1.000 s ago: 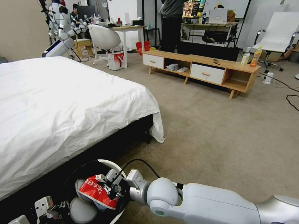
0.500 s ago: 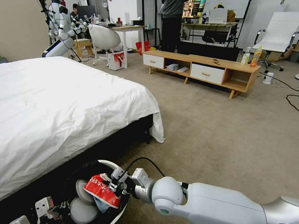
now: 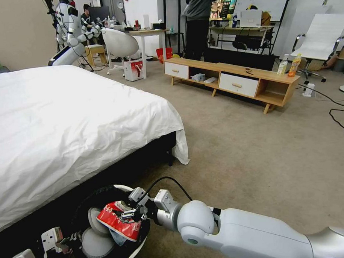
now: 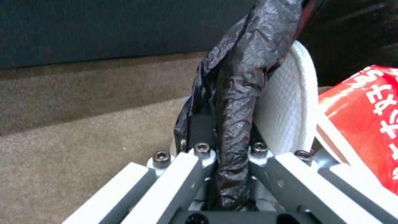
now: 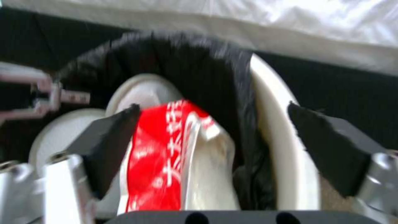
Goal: Pick up the trash bin and place the garbage on the floor into it.
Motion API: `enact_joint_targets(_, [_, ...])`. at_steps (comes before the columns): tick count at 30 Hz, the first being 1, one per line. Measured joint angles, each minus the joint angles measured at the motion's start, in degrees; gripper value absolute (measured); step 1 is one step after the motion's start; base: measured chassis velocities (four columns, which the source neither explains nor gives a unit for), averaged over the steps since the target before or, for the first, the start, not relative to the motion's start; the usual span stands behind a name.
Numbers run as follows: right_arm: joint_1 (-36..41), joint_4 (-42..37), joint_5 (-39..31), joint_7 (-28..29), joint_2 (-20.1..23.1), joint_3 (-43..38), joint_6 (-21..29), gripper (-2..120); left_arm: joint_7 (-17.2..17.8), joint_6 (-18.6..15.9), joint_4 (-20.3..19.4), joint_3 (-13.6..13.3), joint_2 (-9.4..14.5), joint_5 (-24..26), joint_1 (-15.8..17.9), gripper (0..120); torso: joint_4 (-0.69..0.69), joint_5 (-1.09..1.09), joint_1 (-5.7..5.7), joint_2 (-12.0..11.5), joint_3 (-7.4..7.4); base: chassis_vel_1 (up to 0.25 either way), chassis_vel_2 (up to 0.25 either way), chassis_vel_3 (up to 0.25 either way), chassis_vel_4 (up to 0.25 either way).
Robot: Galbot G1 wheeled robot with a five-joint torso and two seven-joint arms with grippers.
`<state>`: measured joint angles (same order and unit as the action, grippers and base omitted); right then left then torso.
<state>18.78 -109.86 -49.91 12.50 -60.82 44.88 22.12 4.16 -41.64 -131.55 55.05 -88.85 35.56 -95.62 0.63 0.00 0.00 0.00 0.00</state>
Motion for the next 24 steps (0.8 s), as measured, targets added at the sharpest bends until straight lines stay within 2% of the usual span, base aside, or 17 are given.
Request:
enact_joint_targets(3, [-0.06, -0.76, -0.35, 0.18, -0.02, -0.82, 0.03, 99, -0.01, 0.01, 0.00, 0.02, -0.03, -0.05, -0.02, 2, 0.00, 0.00, 0.00, 0.00, 0.00, 0.000, 0.000, 0.000, 0.000])
enact_joint_targets(13, [0.58, -5.52, -1.40, 0.47, 2.13, -6.84, 0.19, 100, -0.05, 0.02, 0.08, 0.37, 0.07, -0.05, -0.14, 2, 0.00, 0.00, 0.00, 0.00, 0.00, 0.000, 0.000, 0.000, 0.000])
enact_joint_targets(15, [2.16, -7.88, -1.57, 0.42, 3.92, -11.58, -0.20, 100, -0.06, 0.02, 0.03, 0.42, 0.15, 0.02, -0.26, 2, 0.00, 0.00, 0.00, 0.00, 0.00, 0.000, 0.000, 0.000, 0.000])
enact_joint_targets(19, [3.49, -9.83, -1.96, 0.46, 5.30, -15.06, -1.61, 100, -0.10, 0.02, -0.09, 0.43, 0.20, 0.08, -0.34, 2, 0.01, 0.01, 0.00, 0.00, 0.00, 0.000, 0.000, 0.000, 0.000])
enact_joint_targets(21, [5.08, -11.76, -2.26, 0.73, 6.96, -19.23, -3.83, 100, -0.15, 0.02, -0.24, 0.41, 0.22, 0.08, -0.41, 2, 0.00, 0.00, 0.00, 0.00, 0.00, 0.000, 0.000, 0.000, 0.000])
enact_joint_targets(23, [5.24, -11.88, -2.28, 0.74, 7.06, -19.60, -3.99, 100, -0.16, 0.02, -0.25, 0.41, 0.22, 0.08, -0.41, 2, 0.00, 0.00, 0.00, 0.00, 0.00, 0.000, 0.000, 0.000, 0.000])
enact_joint_targets(24, [6.86, -13.03, -2.58, 0.83, 8.15, -23.58, -5.12, 100, -0.23, 0.02, -0.34, 0.42, 0.22, 0.07, -0.48, 2, 0.04, 0.00, 0.00, 0.00, 0.00, 0.000, 0.000, 0.000, 0.000])
